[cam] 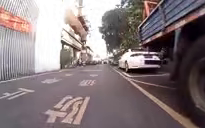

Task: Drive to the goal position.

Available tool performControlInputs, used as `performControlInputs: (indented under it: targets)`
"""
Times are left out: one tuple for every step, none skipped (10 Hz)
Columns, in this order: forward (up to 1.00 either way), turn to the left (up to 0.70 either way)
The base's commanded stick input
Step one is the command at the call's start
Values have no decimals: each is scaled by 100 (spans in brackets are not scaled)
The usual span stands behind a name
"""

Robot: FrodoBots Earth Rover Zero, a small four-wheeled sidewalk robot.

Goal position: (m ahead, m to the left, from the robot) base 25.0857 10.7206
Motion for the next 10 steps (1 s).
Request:
performControlInputs:
  targets:
    - [45,0]
    - [45,0]
    - [45,0]
    - [45,0]
    - [45,0]
    - [45,0]
    - [45,0]
    - [45,0]
    - [45,0]
    - [45,0]
